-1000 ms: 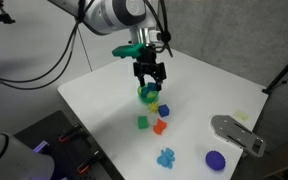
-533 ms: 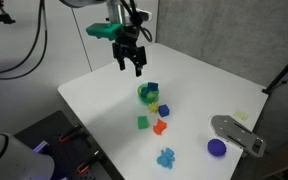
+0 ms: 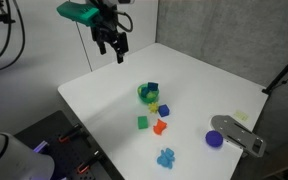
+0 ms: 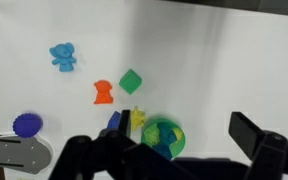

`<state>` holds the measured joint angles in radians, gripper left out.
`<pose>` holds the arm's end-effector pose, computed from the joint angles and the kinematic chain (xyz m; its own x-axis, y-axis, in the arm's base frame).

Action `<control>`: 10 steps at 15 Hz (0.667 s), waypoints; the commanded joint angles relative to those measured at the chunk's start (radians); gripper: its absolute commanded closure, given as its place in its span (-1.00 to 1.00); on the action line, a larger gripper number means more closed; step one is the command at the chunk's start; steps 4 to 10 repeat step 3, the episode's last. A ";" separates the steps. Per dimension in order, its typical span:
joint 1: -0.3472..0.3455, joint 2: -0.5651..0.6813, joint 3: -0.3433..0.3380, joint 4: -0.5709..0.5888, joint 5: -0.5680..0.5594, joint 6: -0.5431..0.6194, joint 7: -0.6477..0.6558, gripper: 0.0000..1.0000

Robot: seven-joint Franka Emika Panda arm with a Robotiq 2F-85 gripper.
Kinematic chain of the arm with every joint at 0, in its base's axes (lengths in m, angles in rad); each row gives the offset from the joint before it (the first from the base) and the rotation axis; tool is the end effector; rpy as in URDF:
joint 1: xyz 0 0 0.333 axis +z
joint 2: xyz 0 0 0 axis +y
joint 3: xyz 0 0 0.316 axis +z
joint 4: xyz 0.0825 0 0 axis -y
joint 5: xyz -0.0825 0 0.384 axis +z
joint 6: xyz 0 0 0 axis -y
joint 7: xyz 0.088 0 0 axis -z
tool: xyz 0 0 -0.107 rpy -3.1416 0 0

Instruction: Remove the ball from the green bowl and put it on the table

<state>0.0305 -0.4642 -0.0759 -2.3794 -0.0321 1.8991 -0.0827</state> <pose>0.4075 -0.0230 0.4915 0.9983 0.0562 -0.0167 0.0561 -0.9984 -0.0051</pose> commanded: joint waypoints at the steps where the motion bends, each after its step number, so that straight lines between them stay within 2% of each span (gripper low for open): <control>1: -0.015 -0.015 0.016 -0.003 0.008 -0.018 -0.009 -1.00; 10: -0.013 -0.033 0.020 -0.012 0.008 -0.033 -0.011 -1.00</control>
